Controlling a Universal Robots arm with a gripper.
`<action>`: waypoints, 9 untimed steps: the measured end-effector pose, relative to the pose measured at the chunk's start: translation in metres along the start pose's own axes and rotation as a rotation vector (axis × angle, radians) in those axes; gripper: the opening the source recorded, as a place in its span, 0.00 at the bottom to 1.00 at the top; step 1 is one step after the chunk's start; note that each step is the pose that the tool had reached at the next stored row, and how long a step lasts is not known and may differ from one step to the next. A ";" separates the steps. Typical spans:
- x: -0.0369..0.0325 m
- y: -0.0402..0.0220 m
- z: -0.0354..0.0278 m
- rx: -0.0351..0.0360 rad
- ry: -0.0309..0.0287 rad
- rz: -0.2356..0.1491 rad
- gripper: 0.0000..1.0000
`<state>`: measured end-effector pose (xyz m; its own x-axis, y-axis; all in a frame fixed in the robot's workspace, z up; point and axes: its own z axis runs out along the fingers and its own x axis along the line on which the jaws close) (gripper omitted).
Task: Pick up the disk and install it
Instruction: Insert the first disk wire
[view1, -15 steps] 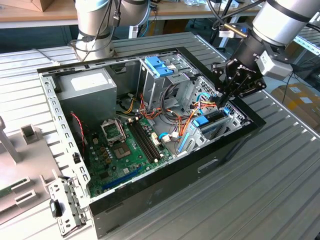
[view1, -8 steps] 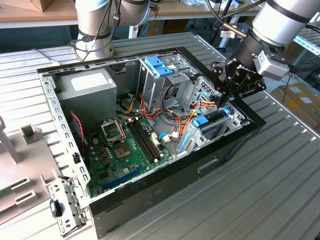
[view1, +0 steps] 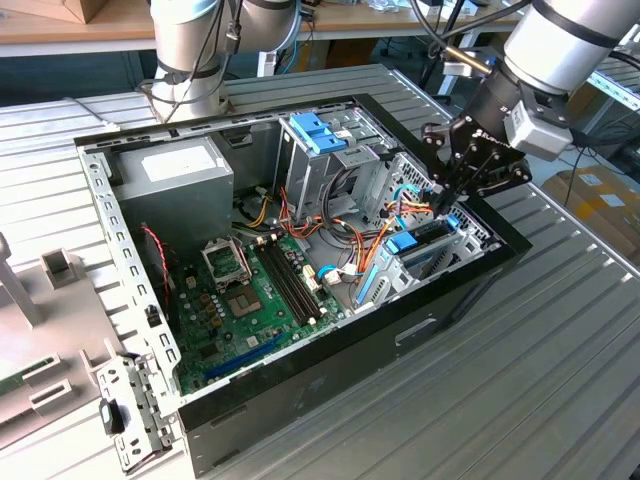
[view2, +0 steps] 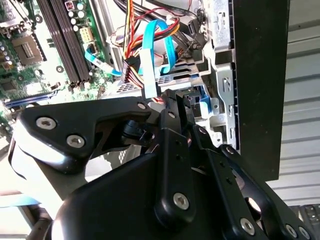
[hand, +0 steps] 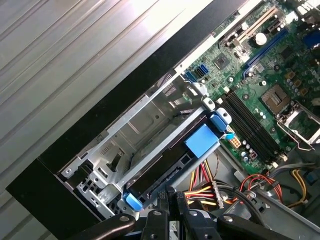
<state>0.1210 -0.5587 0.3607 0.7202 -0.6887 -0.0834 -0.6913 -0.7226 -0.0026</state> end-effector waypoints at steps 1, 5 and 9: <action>0.0000 0.0000 0.0001 0.0005 0.0000 0.006 0.18; 0.0000 0.0000 0.0005 0.0025 0.0001 0.030 0.18; 0.0001 0.0000 0.0012 0.0060 0.0002 0.072 0.18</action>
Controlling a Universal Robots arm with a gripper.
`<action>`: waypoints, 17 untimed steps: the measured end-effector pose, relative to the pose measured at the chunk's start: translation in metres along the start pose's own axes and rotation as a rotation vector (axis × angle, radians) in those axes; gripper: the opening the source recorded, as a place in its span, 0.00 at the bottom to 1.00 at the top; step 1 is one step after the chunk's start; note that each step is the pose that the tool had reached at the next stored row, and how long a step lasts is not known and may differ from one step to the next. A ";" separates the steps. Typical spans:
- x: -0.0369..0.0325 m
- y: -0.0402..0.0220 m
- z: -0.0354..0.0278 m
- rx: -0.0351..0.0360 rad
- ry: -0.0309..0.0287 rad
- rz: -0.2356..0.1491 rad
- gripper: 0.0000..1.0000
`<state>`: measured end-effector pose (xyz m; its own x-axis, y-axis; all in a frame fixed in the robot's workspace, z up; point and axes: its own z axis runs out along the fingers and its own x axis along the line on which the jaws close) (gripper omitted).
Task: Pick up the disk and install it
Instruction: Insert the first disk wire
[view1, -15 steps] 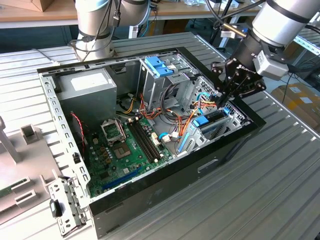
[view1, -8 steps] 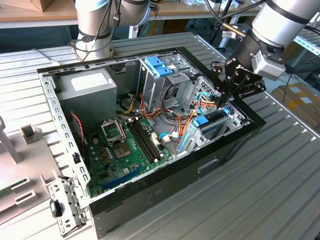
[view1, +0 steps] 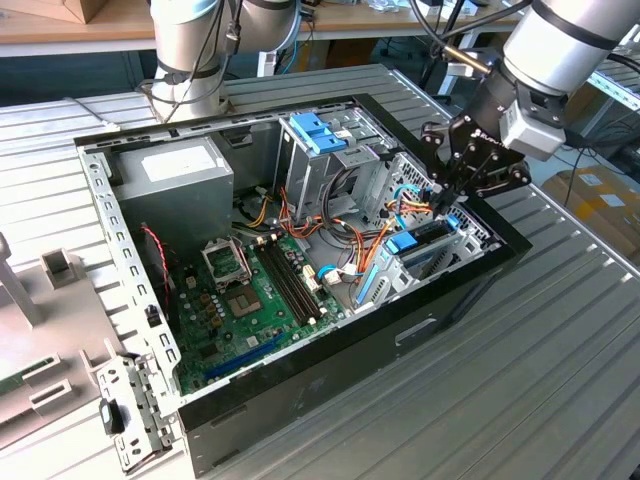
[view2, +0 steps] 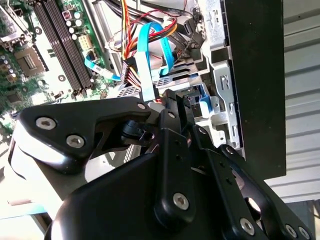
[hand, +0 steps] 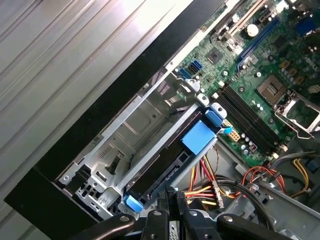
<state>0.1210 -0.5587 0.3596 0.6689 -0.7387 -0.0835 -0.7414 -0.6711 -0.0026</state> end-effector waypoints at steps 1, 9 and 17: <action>0.0000 0.0000 0.0001 0.0006 0.0001 0.007 0.18; 0.0001 0.0000 0.0014 0.0074 0.0002 0.088 0.18; 0.0002 0.0000 0.0025 0.0126 0.0003 0.150 0.18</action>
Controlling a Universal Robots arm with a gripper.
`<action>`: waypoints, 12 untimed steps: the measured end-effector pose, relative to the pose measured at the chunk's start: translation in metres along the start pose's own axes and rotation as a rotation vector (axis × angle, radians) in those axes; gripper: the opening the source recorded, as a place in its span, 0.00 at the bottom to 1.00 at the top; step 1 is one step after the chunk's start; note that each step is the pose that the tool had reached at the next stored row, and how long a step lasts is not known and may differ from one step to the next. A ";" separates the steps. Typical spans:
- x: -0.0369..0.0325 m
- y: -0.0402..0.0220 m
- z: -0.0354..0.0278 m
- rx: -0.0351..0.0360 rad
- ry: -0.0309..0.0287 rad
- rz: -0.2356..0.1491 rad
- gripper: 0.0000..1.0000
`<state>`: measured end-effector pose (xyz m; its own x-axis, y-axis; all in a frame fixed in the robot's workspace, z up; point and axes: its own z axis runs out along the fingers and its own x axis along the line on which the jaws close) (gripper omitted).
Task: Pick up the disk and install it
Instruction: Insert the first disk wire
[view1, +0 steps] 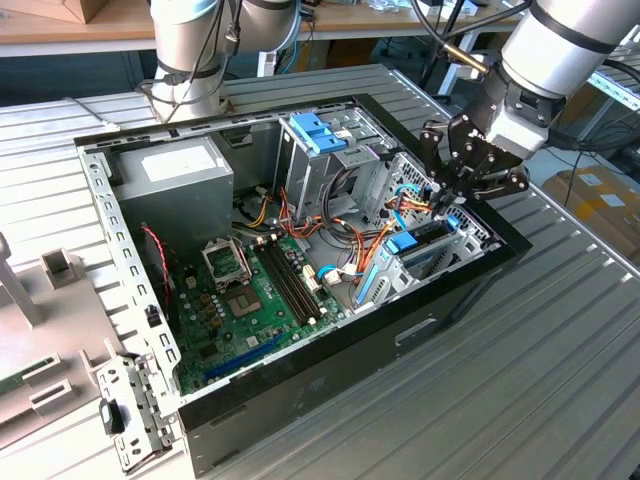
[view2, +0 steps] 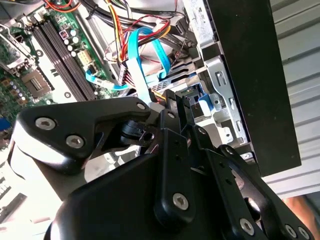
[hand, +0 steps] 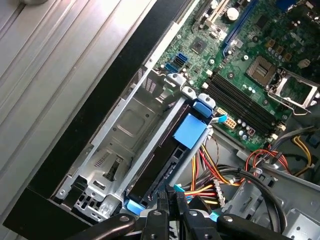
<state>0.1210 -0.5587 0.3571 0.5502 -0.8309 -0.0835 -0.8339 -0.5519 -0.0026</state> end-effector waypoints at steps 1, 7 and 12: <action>0.0000 0.0000 0.0001 0.0005 0.0001 0.007 0.18; 0.0001 0.0000 0.0011 0.0058 0.0002 0.069 0.18; 0.0001 0.0000 0.0019 0.0101 0.0003 0.120 0.18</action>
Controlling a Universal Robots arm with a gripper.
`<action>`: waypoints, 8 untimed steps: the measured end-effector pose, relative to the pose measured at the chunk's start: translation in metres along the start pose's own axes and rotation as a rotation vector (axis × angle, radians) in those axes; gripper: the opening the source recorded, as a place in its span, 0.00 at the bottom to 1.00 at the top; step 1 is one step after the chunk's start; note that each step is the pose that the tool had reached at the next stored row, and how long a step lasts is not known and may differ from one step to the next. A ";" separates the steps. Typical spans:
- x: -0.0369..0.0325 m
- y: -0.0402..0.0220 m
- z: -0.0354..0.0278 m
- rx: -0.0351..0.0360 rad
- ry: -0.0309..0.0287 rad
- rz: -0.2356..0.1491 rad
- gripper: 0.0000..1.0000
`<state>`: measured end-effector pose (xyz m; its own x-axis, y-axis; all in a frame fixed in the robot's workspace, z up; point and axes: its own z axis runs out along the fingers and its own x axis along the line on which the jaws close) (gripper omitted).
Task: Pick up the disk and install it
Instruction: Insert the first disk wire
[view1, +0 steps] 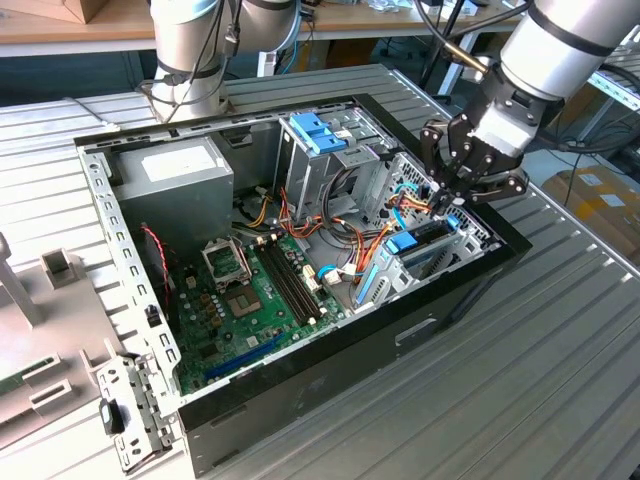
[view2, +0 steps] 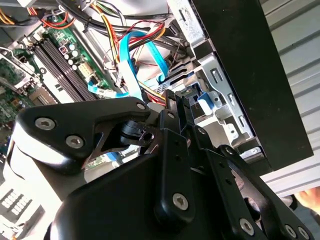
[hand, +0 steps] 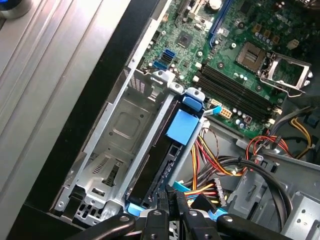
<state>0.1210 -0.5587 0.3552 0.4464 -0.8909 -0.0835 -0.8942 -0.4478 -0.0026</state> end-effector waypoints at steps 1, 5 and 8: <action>0.0000 0.0000 0.0001 0.0006 0.0001 0.007 0.18; 0.0000 0.0000 0.0005 0.0029 0.0001 0.035 0.18; 0.0001 0.0000 0.0007 0.0050 0.0002 0.060 0.18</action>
<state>0.1210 -0.5587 0.3545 0.3921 -0.9161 -0.0834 -0.9194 -0.3933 -0.0026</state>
